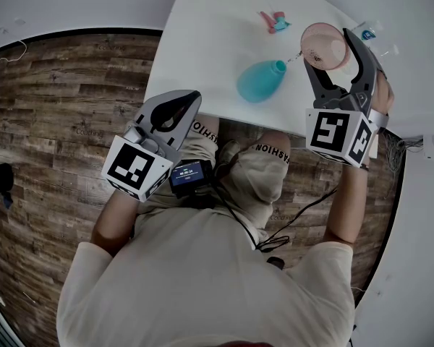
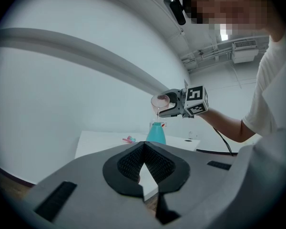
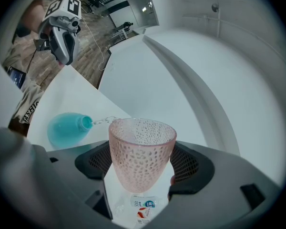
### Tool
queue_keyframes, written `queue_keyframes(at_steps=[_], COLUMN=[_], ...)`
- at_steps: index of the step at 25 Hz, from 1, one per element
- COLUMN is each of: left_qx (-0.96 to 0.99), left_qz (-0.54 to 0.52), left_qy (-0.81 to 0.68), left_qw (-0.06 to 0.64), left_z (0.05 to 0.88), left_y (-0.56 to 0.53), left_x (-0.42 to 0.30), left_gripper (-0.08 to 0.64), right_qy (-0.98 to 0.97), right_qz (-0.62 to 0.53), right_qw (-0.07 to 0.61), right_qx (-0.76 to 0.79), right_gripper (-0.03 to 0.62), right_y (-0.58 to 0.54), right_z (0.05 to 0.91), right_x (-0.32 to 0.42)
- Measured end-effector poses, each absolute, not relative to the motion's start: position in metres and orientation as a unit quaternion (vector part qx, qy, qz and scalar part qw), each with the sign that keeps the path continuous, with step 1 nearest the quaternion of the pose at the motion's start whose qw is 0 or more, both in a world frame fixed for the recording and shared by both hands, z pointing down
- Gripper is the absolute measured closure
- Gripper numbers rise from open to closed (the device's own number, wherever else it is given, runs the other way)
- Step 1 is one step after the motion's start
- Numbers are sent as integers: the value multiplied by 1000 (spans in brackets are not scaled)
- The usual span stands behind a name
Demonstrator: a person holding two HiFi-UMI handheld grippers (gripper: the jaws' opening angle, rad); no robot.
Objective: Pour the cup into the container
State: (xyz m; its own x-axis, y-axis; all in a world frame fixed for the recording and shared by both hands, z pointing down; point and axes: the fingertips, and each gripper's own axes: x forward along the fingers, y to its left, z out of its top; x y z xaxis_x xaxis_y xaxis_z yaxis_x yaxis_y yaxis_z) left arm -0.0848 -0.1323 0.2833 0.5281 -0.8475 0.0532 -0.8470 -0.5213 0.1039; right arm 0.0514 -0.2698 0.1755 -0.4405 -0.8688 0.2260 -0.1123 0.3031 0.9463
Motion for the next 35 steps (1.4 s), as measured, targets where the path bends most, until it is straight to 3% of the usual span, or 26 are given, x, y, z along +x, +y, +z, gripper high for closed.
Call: queue_keyframes(at_steps=[35], left_qx=[872], left_qz=[-2], left_qy=[-485], left_qw=[60], left_z=[283], left_y=[-130], left_x=[-86], left_gripper=[549], right_qy=[-683], right_qz=[-495], right_qw=[403], right_qx=[356], right_gripper=[224], right_y=[-269], right_z=[167], right_x=[51])
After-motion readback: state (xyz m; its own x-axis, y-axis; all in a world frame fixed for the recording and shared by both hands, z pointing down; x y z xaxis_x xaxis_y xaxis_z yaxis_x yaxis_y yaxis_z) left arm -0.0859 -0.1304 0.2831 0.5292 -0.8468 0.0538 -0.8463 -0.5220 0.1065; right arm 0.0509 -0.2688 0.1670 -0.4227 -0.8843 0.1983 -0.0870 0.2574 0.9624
